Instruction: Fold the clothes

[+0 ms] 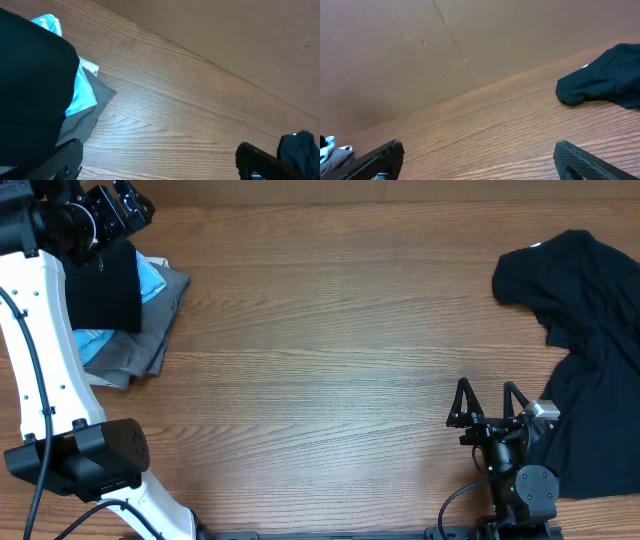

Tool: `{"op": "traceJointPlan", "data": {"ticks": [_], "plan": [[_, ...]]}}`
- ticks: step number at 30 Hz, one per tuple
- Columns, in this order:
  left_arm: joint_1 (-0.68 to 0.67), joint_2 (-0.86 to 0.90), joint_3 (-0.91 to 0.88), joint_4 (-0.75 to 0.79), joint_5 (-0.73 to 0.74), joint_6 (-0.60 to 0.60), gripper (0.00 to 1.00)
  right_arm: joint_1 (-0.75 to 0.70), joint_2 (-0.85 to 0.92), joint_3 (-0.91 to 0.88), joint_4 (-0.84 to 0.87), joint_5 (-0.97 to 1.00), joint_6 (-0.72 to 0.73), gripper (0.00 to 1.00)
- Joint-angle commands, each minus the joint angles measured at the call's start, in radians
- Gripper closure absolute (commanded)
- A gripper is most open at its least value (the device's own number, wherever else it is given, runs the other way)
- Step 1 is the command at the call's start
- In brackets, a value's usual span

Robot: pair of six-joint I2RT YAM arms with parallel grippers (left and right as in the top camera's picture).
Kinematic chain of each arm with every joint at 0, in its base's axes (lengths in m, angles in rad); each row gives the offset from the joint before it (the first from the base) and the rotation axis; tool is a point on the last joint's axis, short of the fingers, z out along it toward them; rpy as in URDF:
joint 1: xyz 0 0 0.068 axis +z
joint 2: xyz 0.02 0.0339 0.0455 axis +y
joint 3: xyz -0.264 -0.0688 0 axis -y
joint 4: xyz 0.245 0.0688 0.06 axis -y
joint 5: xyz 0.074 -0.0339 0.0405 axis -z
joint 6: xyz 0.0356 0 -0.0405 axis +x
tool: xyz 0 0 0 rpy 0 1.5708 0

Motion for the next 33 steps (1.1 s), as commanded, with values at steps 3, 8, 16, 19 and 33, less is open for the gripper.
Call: {"op": "traceJointPlan", "data": {"ticks": [3, 8, 16, 19, 33], "plan": [[0.0, -0.002, -0.002, 0.0, -0.003, -0.003, 0.0, 0.005, -0.012, -0.01, 0.003, 0.013, 0.005, 0.0], [0.0, -0.002, -0.002, 0.0, -0.003, -0.003, 0.0, 0.005, -0.012, -0.01, 0.003, 0.013, 0.005, 0.0], [-0.003, 0.006, -0.002, 0.0, -0.003, -0.003, 0.0, 0.005, -0.012, -0.01, 0.003, 0.013, 0.005, 0.0], [-0.007, -0.02, -0.002, 0.0, -0.003, -0.003, 0.0, 0.005, -0.011, -0.01, 0.003, 0.013, 0.005, 0.0], [-0.029, -0.513, -0.002, 0.0, -0.003, -0.003, 0.0, 0.005, -0.012, -0.01, 0.003, 0.013, 0.005, 0.0]]}}
